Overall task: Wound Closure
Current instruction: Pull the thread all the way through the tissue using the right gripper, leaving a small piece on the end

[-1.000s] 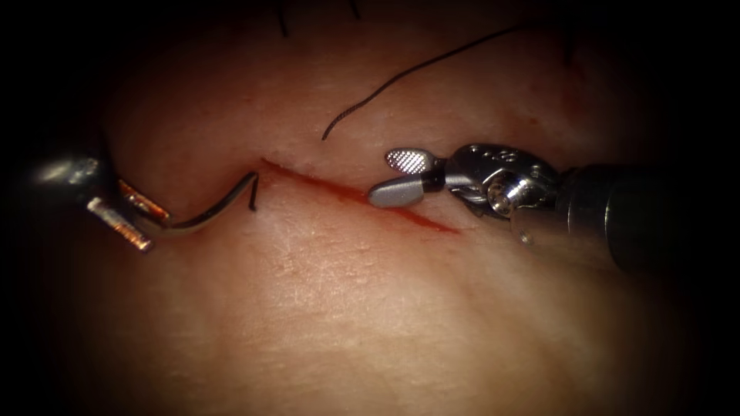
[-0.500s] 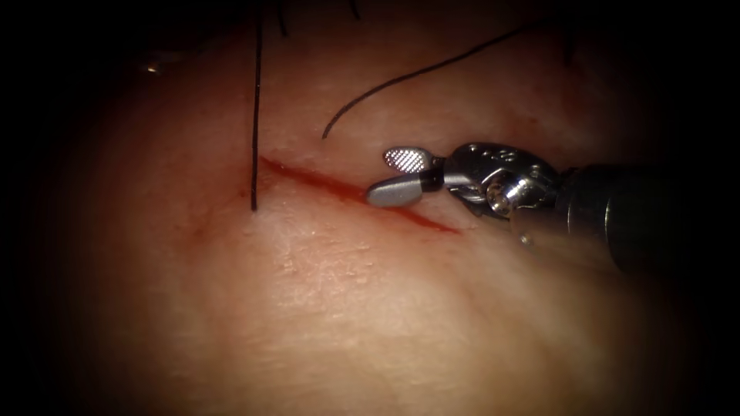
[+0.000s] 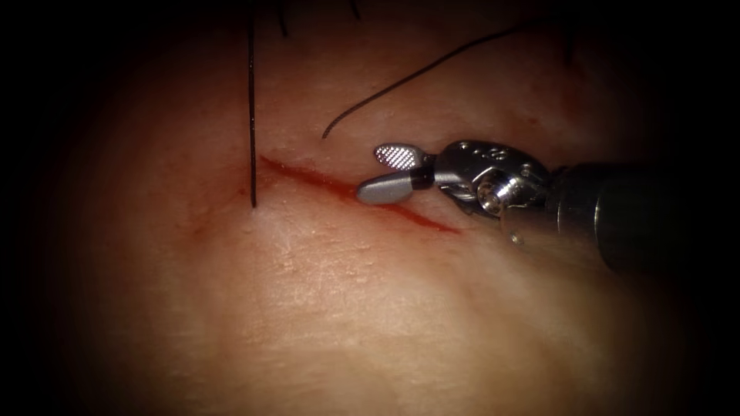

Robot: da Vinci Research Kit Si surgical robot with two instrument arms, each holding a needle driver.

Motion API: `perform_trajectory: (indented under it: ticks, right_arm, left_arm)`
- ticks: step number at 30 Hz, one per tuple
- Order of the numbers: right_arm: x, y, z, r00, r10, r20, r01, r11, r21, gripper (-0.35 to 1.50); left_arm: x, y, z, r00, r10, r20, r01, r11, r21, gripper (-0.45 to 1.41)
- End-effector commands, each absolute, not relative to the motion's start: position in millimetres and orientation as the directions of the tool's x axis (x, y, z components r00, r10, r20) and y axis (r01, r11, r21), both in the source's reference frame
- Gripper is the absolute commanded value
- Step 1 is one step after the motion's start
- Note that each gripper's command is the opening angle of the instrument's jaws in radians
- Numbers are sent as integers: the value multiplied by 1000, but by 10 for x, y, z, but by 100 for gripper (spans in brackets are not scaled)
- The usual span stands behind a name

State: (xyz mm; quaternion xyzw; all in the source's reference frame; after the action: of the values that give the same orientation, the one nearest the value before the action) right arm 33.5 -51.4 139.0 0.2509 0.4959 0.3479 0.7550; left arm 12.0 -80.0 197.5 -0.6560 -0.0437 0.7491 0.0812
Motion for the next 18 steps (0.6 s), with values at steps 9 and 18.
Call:
perform_trajectory:
  ticks: [9,18]
  right_arm:
    - [343,-517,1393,267,770,-579,-273,637,721,121]
    - [364,-533,1376,287,717,-636,-231,696,680,118]
  left_arm:
    - [115,-784,1974,-113,179,-977,-114,-979,-167,-45]
    - [148,-834,2004,-135,177,-975,-150,-976,-156,-45]
